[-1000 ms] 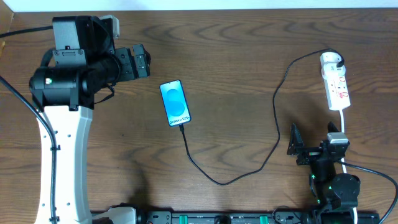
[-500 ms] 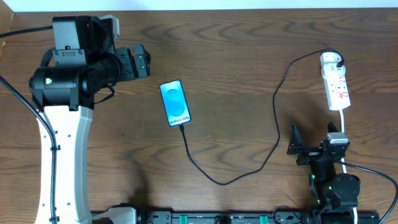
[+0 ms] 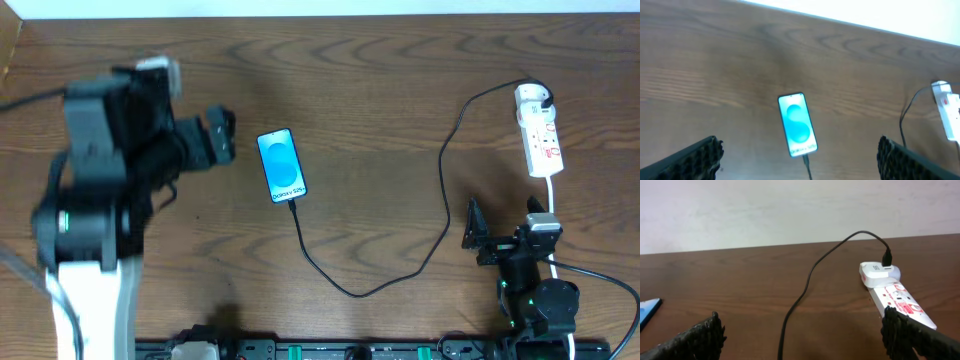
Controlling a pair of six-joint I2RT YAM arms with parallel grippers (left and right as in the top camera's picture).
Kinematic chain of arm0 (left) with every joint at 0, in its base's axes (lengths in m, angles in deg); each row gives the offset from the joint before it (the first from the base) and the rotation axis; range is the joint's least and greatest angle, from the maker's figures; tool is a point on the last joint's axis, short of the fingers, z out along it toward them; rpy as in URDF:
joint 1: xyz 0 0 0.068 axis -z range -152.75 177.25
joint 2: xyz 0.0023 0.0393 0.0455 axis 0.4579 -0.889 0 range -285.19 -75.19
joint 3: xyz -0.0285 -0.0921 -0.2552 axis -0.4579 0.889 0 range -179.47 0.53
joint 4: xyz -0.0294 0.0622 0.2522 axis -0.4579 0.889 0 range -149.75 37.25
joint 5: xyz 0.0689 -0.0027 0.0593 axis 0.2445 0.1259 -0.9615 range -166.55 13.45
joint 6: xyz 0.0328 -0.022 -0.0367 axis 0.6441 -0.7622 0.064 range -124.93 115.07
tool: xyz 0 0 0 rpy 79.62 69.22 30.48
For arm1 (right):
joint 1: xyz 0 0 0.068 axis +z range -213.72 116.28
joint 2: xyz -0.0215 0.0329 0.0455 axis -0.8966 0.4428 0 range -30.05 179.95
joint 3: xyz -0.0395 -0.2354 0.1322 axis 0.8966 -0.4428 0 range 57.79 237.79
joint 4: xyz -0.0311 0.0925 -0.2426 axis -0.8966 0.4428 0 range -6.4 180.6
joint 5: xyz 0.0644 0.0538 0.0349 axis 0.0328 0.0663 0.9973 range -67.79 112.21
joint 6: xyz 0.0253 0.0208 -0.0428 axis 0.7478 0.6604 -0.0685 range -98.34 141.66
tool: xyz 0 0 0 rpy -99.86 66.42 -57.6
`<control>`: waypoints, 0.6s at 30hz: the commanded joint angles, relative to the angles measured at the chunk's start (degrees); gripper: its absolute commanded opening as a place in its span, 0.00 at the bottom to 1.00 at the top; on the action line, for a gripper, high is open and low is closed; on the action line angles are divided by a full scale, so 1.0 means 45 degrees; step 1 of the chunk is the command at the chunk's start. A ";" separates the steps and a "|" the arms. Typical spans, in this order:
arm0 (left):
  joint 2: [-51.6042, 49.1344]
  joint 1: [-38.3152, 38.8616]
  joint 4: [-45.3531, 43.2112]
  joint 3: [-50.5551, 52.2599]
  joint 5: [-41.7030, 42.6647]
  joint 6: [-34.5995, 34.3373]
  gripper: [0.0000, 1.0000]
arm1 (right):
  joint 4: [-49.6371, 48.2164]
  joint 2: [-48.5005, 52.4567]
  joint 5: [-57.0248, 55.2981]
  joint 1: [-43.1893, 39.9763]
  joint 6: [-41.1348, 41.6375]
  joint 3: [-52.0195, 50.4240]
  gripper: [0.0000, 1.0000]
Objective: Plug charger to phone and switch on socket
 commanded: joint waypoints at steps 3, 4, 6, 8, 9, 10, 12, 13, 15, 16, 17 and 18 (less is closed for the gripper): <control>0.3492 -0.0034 -0.2341 0.3891 -0.0850 0.0291 1.00 | 0.0058 -0.0092 -0.0068 -0.0073 0.0117 -0.0019 0.99; 0.4007 -0.0034 -0.2735 0.4493 -0.0845 0.0384 1.00 | 0.0058 -0.0092 -0.0068 -0.0078 0.0117 -0.0019 0.99; 0.5153 -0.0034 -0.3492 0.5814 -0.0865 0.0495 1.00 | 0.0058 -0.0092 -0.0068 -0.0078 0.0117 -0.0019 0.99; 0.6212 -0.0034 -0.4090 0.6970 -0.0884 0.0495 1.00 | 0.0058 -0.0092 -0.0068 -0.0078 0.0117 -0.0019 0.99; 0.6771 -0.0034 -0.4469 0.7592 -0.0884 0.0495 1.00 | 0.0058 -0.0092 -0.0068 -0.0078 0.0117 -0.0019 0.99; 0.7286 -0.0034 -0.4838 0.8155 -0.0884 0.0495 1.00 | 0.0058 -0.0092 -0.0068 -0.0078 0.0117 -0.0019 0.99; 0.8174 -0.0034 -0.5557 0.9146 -0.0889 0.0500 1.00 | 0.0058 -0.0092 -0.0068 -0.0078 0.0117 -0.0019 0.99; 0.8650 -0.0034 -0.5984 0.9709 -0.0894 0.0500 1.00 | 0.0058 -0.0092 -0.0073 -0.0078 0.0117 -0.0019 0.99; 0.9350 -0.0034 -0.6615 1.0550 -0.1010 0.0500 1.00 | 0.0058 -0.0092 -0.0068 -0.0078 0.0117 -0.0019 0.99; 0.9719 -0.0034 -0.6951 1.0996 -0.1132 0.0495 1.00 | 0.0058 -0.0092 -0.0068 -0.0073 0.0117 -0.0019 0.99; 1.0108 -0.0039 -0.7300 1.1468 -0.1185 0.0500 1.00 | 0.0058 -0.0092 -0.0068 -0.0073 0.0117 -0.0019 0.99; 1.0438 -0.0039 -0.7567 1.1856 -0.1248 0.0505 1.00 | 0.0058 -0.0092 -0.0068 -0.0073 0.0117 -0.0019 0.99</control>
